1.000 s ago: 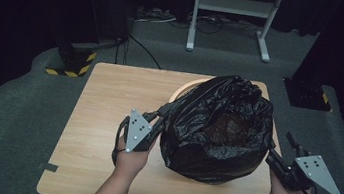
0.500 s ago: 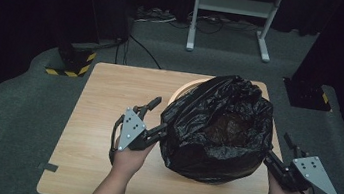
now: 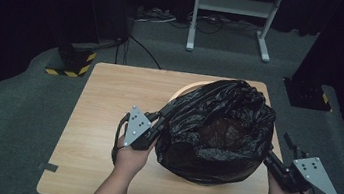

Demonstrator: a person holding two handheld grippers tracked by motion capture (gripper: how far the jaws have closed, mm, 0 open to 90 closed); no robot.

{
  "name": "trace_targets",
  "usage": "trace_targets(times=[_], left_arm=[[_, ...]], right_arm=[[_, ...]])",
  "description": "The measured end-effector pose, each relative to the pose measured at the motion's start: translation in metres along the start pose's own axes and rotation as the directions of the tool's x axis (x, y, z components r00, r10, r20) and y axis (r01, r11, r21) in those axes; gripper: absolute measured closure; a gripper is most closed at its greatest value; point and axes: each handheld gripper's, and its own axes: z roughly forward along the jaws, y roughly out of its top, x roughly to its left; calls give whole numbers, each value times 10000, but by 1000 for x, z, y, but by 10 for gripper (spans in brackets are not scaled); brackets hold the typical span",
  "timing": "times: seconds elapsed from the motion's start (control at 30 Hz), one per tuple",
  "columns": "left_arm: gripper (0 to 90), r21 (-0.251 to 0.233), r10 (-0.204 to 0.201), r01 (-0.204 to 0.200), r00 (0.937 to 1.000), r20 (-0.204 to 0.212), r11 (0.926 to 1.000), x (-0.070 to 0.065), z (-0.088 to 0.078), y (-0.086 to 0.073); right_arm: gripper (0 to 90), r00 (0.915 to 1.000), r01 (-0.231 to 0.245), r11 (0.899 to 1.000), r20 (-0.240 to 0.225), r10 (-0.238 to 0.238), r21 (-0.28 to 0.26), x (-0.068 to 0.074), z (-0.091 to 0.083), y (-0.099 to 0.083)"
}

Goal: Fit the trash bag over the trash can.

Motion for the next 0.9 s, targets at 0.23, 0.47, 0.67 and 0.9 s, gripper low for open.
trace_targets(times=[0.23,0.47,0.67,0.9], left_arm=[[900,-144,51,-53,9999,-156,9999,-14,-4,0],[900,-453,430,-465,9963,-741,9979,-12,-10,8],[900,-309,104,-150,9893,-1453,9994,7,-4,-3],[900,98,-262,286,9816,-1892,9995,22,6,-20]], right_arm=[[430,9999,-168,9998,-7,168,65,0,3,-2],[430,9997,-221,9993,-45,223,290,-5,22,4],[429,9996,-219,9992,-144,224,329,0,23,2],[429,9994,-214,9990,-246,224,403,4,22,0]])
